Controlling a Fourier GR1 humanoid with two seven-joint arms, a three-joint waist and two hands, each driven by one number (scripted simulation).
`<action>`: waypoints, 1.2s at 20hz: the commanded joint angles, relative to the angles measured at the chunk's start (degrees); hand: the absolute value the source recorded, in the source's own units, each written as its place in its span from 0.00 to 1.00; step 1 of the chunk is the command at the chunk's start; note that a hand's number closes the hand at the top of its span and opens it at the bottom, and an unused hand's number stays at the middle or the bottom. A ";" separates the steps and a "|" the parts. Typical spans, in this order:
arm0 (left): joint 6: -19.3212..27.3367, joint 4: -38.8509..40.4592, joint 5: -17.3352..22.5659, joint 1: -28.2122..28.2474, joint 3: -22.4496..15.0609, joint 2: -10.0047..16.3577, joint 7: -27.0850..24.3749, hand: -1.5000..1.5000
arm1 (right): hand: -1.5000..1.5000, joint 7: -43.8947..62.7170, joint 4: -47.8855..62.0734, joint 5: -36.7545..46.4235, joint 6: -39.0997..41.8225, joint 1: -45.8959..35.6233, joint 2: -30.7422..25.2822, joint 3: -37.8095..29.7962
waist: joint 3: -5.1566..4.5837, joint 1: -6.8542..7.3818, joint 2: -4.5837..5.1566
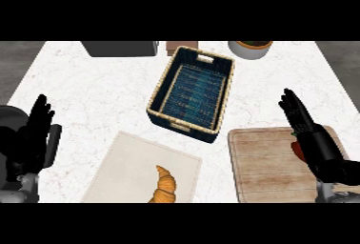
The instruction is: Pick the bell pepper from the cutting board and place it in the basket
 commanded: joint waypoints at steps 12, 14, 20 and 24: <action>-14.70 0.87 -3.98 -9.89 -2.81 4.90 -10.42 0.50 | 0.00 -0.87 -5.05 -7.58 12.37 2.98 8.46 12.25 | 0.43 0.82 2.03; -11.96 -2.46 -6.52 -9.64 -5.01 3.75 -6.90 0.50 | 0.00 3.41 -8.68 -1.70 6.27 0.30 7.54 11.84 | 0.43 0.97 1.90; -12.00 -1.15 -5.77 -9.37 -4.95 3.20 -8.02 0.50 | 0.00 13.26 -11.86 14.28 4.90 -9.80 -9.75 3.63 | 0.07 0.20 1.61; -12.88 -3.24 -5.39 -9.77 -4.73 4.01 -7.43 0.50 | 0.00 20.90 -11.30 17.51 16.93 -16.05 -24.13 2.48 | 0.04 1.56 1.62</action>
